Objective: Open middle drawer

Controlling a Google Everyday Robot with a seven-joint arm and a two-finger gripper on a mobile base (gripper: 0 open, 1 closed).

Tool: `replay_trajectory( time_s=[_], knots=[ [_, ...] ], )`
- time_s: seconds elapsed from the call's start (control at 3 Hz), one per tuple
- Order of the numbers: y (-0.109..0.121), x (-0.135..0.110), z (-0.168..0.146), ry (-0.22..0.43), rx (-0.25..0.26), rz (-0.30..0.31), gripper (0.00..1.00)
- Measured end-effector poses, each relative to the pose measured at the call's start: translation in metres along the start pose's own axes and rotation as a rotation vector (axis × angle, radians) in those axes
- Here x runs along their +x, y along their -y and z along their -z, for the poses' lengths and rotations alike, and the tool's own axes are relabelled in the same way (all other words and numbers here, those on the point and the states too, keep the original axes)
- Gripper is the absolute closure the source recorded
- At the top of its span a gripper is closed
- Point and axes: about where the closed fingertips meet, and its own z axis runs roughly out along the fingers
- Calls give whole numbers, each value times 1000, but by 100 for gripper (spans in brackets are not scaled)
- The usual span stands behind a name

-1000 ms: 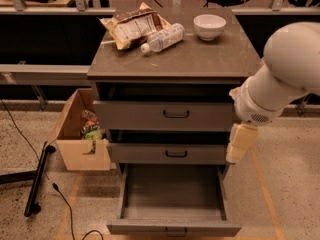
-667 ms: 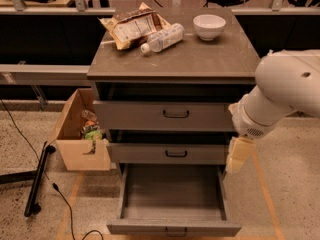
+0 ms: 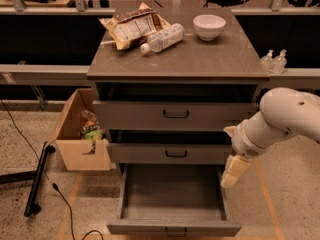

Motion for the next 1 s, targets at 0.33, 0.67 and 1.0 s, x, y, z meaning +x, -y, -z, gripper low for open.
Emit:
replay_trajectory(
  time_s=[0.33, 0.67, 1.0],
  knots=[
    [-5, 3, -10, 27, -23, 11, 0],
    [-5, 3, -10, 25, -21, 9, 0],
    [3, 20, -37, 26, -19, 28, 0]
  ],
)
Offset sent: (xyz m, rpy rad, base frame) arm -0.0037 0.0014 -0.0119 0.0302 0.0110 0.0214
